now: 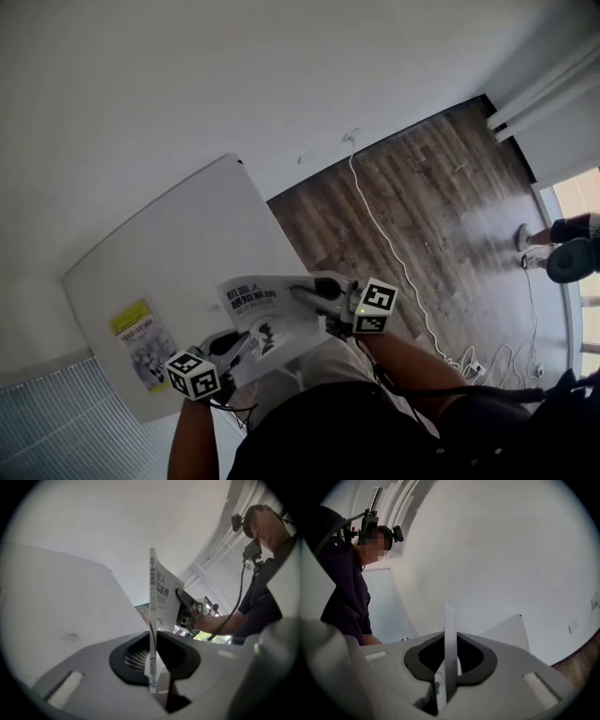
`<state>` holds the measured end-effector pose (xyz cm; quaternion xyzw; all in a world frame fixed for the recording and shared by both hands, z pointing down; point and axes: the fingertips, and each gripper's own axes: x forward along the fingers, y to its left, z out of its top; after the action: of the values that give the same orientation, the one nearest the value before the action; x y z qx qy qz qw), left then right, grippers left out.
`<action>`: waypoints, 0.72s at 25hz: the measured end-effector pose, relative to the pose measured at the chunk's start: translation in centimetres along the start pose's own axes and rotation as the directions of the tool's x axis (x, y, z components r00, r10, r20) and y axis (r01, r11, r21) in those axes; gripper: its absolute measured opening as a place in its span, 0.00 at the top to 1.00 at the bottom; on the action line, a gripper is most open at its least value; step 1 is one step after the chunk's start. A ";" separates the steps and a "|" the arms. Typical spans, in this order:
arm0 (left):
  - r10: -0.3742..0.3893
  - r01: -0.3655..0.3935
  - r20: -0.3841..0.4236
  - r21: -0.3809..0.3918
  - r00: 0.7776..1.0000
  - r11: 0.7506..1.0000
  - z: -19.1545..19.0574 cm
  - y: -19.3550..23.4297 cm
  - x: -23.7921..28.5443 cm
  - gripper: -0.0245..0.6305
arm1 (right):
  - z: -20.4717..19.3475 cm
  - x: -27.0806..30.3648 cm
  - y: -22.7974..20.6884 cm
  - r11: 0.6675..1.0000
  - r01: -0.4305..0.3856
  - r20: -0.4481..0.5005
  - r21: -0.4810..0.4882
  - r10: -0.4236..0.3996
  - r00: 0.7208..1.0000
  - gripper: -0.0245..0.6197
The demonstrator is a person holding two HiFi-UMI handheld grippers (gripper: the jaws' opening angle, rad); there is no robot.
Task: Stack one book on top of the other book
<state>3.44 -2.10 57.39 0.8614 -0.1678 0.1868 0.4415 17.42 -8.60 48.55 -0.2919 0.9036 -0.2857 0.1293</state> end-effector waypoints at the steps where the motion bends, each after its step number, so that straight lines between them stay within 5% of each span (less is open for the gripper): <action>1: -0.002 0.002 0.001 0.006 1.000 1.000 0.1 -0.2 -0.1 0.88 | 0.1 -0.1 0.1 1.000 -0.001 0.002 -0.001 0.001 1.000 0.88; 13: 0.009 -0.009 0.031 0.021 0.999 1.000 2.0 -2.4 -1.6 0.88 | 2.6 0.7 0.9 0.999 -0.048 0.019 -0.001 0.048 0.999 0.88; 18: 0.052 -0.056 0.076 0.052 0.996 0.997 3.6 -1.7 -4.2 0.88 | 3.5 3.9 1.9 0.991 -0.133 0.019 -0.006 0.133 0.991 0.88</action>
<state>1.12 -3.59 52.33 0.8745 -0.2022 0.1709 0.4064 14.90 -11.22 44.35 -0.2343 0.9204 -0.2714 0.1562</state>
